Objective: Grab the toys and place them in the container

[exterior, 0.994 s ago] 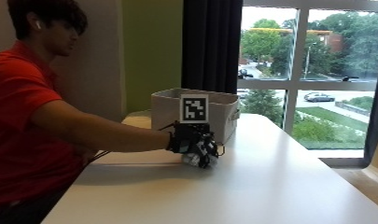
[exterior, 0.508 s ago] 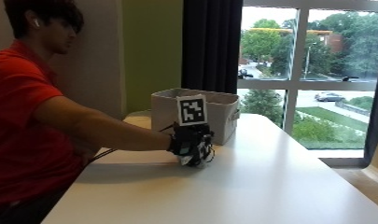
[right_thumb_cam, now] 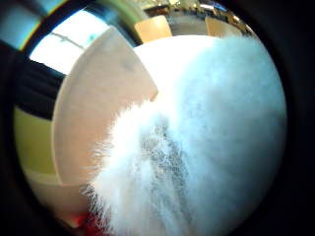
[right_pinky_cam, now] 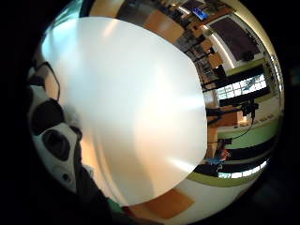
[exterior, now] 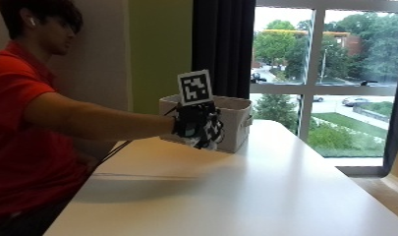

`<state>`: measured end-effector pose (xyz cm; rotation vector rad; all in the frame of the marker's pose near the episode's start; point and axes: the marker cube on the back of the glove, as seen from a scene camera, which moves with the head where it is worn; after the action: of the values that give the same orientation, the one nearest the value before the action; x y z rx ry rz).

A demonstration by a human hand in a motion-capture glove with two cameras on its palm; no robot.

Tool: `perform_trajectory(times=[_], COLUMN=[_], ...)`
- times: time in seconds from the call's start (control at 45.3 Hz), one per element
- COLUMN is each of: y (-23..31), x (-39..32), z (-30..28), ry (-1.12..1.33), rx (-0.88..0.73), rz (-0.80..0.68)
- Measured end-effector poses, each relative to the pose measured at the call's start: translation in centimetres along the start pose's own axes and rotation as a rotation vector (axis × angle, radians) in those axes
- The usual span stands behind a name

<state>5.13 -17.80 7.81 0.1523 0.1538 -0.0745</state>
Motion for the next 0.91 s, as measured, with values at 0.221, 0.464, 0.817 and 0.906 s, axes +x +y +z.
perform_trajectory(times=[0.221, 0.464, 0.817, 0.906], y=[-0.6, -1.5, -3.5, -3.8], x=[-1.8, -5.0, -8.0, -9.4], z=[-3.9, -8.3, -11.5, -12.2], ry=[-0.061, -0.111, -0.137, -0.157], rx=[0.048, 0.094, 0.086, 0.095], rz=[-0.047, -0.101, -0.031, -0.059])
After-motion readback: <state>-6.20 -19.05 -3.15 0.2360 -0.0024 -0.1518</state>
